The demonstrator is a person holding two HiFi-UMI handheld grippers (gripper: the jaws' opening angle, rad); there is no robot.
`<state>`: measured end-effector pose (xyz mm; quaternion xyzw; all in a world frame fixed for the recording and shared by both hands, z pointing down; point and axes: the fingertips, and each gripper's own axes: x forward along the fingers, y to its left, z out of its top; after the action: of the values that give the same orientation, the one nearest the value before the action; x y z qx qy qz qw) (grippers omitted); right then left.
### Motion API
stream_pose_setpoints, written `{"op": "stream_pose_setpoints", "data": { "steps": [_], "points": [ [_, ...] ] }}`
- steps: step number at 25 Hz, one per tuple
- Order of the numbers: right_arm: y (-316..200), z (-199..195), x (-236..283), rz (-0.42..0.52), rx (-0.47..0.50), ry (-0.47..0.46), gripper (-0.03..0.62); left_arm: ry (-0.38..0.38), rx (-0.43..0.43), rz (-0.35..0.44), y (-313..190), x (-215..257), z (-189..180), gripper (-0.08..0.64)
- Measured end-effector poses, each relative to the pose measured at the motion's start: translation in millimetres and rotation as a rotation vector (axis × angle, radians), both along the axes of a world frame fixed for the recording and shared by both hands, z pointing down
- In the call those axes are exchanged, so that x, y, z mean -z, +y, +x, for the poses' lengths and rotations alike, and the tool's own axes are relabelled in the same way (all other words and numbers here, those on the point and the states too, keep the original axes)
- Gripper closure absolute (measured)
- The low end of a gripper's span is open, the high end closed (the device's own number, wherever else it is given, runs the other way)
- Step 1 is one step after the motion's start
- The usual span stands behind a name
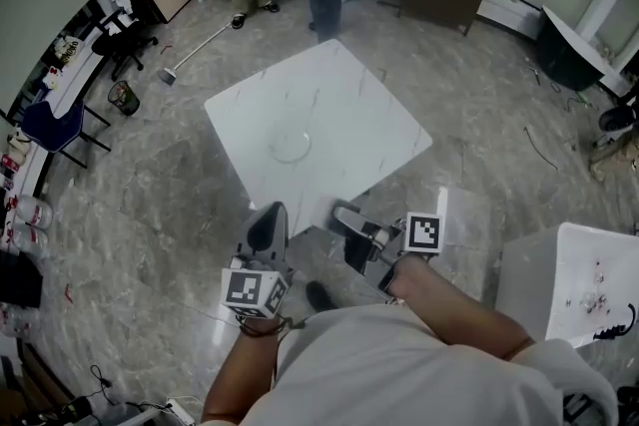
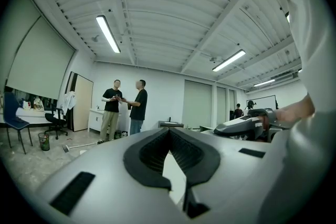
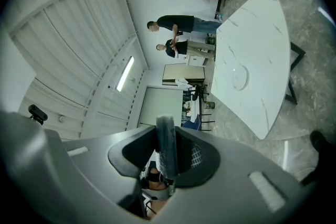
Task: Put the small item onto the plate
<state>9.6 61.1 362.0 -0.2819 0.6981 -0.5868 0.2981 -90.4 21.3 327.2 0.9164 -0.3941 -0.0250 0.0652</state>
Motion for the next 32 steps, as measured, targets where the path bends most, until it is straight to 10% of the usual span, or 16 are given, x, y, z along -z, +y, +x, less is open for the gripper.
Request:
{"op": "stream_pose_setpoints", "data": {
  "steps": [15, 32],
  "points": [
    [-95, 4, -11, -0.014, 0.005, -0.006, 0.489, -0.028, 0.047, -0.009, -79, -14, -9, 0.554],
    [-298, 56, -79, -0.051, 0.243, 0.093, 0.489, -0.078, 0.250, -0.070, -251, -71, 33, 0.554]
  ]
}}
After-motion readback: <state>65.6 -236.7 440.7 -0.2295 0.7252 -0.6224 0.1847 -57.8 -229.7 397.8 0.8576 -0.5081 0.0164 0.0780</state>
